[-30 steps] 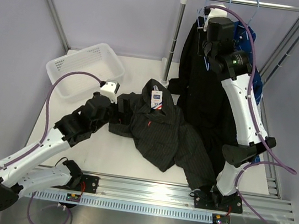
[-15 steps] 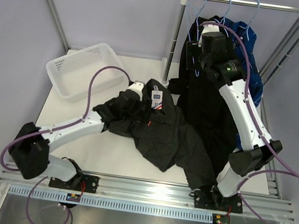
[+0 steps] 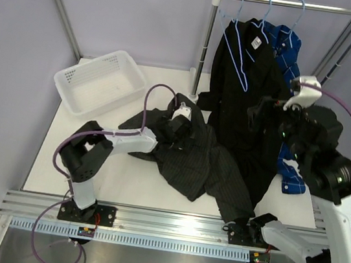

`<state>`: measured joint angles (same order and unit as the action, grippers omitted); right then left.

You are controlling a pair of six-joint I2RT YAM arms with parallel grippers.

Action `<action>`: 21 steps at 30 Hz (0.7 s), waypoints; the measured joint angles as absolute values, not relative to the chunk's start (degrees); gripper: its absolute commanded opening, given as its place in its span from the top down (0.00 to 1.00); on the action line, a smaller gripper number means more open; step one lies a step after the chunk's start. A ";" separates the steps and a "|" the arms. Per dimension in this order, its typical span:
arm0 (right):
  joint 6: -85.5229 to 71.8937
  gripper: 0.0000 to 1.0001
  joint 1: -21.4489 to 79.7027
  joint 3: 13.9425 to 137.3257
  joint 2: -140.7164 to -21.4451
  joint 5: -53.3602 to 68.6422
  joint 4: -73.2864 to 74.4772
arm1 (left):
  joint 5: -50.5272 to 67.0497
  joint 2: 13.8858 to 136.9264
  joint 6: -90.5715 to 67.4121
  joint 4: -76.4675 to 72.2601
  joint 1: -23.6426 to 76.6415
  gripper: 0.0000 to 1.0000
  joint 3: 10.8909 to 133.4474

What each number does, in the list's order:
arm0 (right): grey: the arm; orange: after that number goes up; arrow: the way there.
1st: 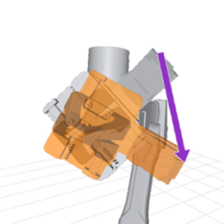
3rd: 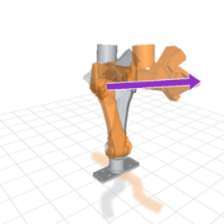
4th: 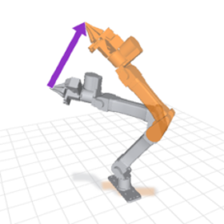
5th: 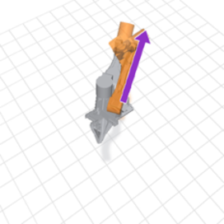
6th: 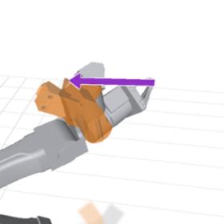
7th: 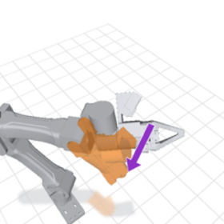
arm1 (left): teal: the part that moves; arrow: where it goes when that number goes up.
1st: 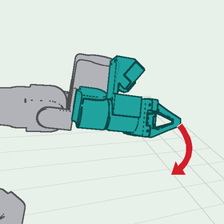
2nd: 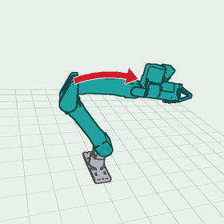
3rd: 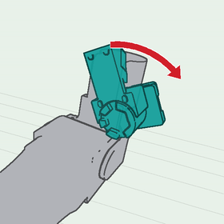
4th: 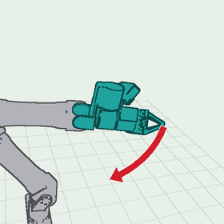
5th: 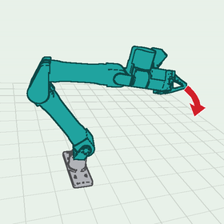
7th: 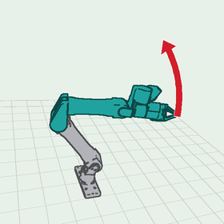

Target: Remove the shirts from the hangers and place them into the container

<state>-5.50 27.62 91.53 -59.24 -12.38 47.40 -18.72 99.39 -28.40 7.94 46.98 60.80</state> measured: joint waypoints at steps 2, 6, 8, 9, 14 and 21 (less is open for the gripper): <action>-6.26 0.04 27.62 87.55 -54.63 -11.33 48.05 | -20.16 103.48 -29.26 8.16 47.24 0.03 62.48; -7.62 0.04 27.62 81.25 -50.35 -9.04 48.73 | -22.55 110.15 -31.24 9.58 47.48 0.49 66.28; -8.01 0.04 27.62 78.59 -49.12 -7.77 49.36 | -23.03 110.63 -33.41 9.37 47.55 0.71 66.63; -8.10 0.04 27.62 77.58 -48.71 -7.31 49.60 | -23.29 110.63 -34.50 9.30 47.55 0.95 66.48; -8.54 0.04 27.62 74.54 -46.50 -4.86 49.76 | -23.53 106.96 -40.18 5.76 47.57 1.00 60.55; -9.08 0.04 27.62 72.82 -43.13 -1.13 49.69 | -25.98 89.12 -40.84 23.38 47.42 1.00 54.41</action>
